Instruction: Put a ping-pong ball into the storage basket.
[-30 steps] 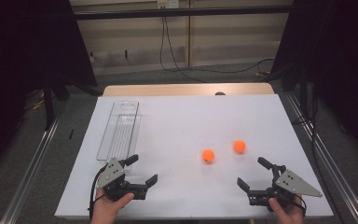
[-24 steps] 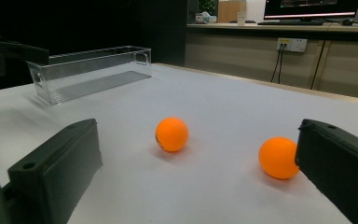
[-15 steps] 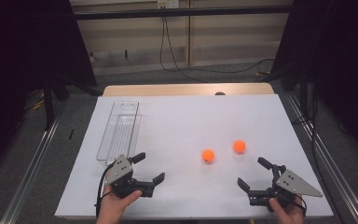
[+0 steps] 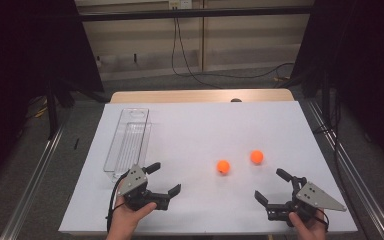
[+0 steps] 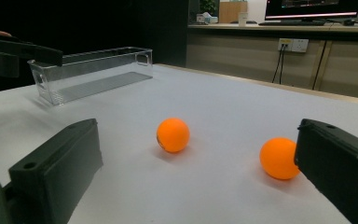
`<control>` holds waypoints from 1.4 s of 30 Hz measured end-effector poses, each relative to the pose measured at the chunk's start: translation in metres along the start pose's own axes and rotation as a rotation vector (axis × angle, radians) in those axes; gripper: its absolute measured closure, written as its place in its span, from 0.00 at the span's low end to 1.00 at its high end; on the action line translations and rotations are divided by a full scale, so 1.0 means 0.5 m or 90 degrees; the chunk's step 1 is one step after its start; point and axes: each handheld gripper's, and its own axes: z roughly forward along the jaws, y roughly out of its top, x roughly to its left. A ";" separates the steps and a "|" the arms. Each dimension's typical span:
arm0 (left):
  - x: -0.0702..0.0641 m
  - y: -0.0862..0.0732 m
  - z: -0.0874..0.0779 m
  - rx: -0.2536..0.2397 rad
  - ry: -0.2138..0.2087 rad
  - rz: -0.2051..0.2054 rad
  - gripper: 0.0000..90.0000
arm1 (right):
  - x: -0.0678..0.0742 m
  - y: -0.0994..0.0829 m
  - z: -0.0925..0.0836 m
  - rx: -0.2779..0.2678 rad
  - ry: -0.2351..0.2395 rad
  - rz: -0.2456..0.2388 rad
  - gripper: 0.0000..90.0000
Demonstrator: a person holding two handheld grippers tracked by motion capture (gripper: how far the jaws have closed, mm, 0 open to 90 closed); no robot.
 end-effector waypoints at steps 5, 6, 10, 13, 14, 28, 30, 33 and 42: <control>-0.004 0.001 0.008 -0.001 -0.004 -0.002 0.03 | 0.000 0.000 -0.001 -0.001 0.001 -0.001 0.00; -0.004 0.002 0.009 0.001 -0.006 0.001 0.03 | 0.000 0.000 -0.001 -0.001 0.001 -0.001 0.00; -0.006 0.002 0.013 0.001 -0.008 0.001 0.03 | -0.001 0.000 -0.001 -0.001 0.000 -0.001 0.00; -0.008 0.004 0.018 0.002 -0.011 0.000 0.03 | 0.000 0.000 -0.001 -0.001 0.001 -0.001 0.00; -0.009 0.004 0.021 0.003 -0.012 0.001 0.03 | 0.000 0.000 -0.001 -0.001 0.001 -0.001 0.00; -0.021 0.012 0.053 0.005 -0.025 0.007 0.03 | -0.001 0.001 -0.001 -0.001 0.001 -0.002 0.00; -0.022 0.011 0.055 0.007 -0.027 0.006 0.03 | -0.001 0.001 -0.001 0.000 0.002 0.000 0.00; -0.022 0.011 0.058 0.008 -0.026 0.007 0.03 | -0.001 0.001 -0.001 -0.001 0.002 -0.002 0.00; -0.024 0.011 0.068 0.017 -0.029 0.007 0.03 | -0.001 0.001 -0.002 0.000 0.004 -0.004 0.00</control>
